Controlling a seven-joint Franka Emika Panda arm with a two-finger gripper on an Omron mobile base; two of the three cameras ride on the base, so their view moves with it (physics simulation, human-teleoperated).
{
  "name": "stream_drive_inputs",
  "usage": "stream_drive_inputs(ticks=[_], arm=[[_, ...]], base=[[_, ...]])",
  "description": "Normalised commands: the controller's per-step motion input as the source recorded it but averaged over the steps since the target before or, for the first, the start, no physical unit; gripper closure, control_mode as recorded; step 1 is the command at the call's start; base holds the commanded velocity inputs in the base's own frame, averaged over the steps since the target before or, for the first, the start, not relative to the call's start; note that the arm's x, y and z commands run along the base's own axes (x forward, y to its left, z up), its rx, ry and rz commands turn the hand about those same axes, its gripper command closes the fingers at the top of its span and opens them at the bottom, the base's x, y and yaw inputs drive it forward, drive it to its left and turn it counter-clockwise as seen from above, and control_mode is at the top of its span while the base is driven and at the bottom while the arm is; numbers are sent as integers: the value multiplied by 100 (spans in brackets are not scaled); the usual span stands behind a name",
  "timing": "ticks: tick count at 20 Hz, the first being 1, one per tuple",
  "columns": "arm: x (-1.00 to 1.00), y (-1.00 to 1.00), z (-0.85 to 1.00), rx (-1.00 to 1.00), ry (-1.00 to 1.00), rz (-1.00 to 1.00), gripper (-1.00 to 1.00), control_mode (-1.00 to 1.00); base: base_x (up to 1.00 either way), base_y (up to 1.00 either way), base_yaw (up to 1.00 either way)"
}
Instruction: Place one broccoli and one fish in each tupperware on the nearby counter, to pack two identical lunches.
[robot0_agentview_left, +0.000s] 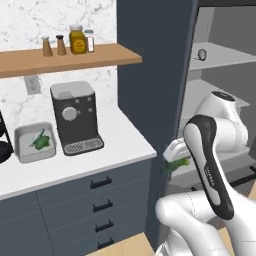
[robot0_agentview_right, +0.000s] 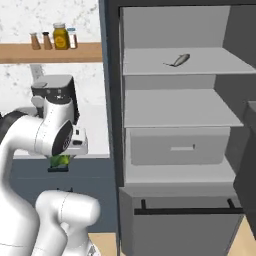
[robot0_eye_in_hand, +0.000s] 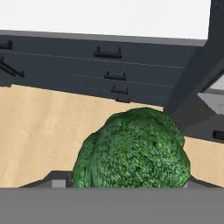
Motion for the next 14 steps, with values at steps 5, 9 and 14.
stream_drive_inputs(ticks=[5, 9, 14], arm=[[0, 0, 0, 0, 0, 0, 100, 100], [0, 0, 0, 0, 0, 0, 100, 100], [0, 0, 0, 0, 0, 0, 100, 100]], base=[[-16, 100, 12], [-5, 100, 12], [0, 100, 8]])
